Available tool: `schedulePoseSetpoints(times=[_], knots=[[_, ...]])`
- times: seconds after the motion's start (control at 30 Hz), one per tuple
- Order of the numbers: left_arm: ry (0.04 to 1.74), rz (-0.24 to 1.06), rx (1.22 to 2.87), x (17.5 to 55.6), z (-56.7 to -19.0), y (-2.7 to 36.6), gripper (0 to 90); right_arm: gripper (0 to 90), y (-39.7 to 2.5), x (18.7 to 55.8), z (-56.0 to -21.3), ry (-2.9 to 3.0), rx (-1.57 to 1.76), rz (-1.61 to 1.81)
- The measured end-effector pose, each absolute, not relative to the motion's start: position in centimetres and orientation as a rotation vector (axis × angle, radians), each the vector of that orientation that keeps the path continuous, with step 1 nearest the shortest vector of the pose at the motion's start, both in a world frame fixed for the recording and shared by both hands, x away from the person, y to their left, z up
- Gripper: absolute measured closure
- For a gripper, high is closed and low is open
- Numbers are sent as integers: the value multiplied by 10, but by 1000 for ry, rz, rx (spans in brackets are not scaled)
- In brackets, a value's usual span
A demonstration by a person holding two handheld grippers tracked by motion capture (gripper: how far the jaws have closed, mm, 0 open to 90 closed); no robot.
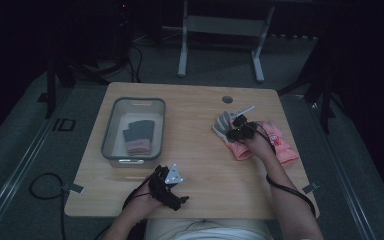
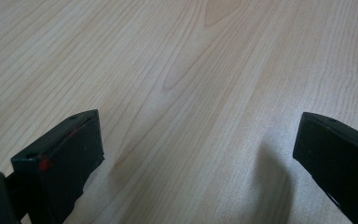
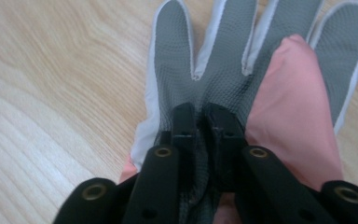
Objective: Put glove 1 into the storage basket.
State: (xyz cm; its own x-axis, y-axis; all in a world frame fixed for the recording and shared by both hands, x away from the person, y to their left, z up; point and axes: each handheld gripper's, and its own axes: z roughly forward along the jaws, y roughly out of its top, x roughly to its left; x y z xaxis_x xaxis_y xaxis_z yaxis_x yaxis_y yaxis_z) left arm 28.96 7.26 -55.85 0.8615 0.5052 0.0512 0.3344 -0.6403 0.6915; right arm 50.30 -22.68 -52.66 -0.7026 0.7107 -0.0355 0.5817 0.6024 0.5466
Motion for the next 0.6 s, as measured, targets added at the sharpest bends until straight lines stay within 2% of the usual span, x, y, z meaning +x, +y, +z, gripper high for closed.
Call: schedulePoseSetpoints(times=[0.17,0.47,0.6], knots=[[610,309,2302,289,-556,75,13,880,-229,490,-514,2475,1183,829],[614,332,2296,289,-555,76,13,886,-221,443,-448,2239,1311,1058],[608,358,2295,288,-554,76,13,887,-211,417,-430,2159,1366,1101]])
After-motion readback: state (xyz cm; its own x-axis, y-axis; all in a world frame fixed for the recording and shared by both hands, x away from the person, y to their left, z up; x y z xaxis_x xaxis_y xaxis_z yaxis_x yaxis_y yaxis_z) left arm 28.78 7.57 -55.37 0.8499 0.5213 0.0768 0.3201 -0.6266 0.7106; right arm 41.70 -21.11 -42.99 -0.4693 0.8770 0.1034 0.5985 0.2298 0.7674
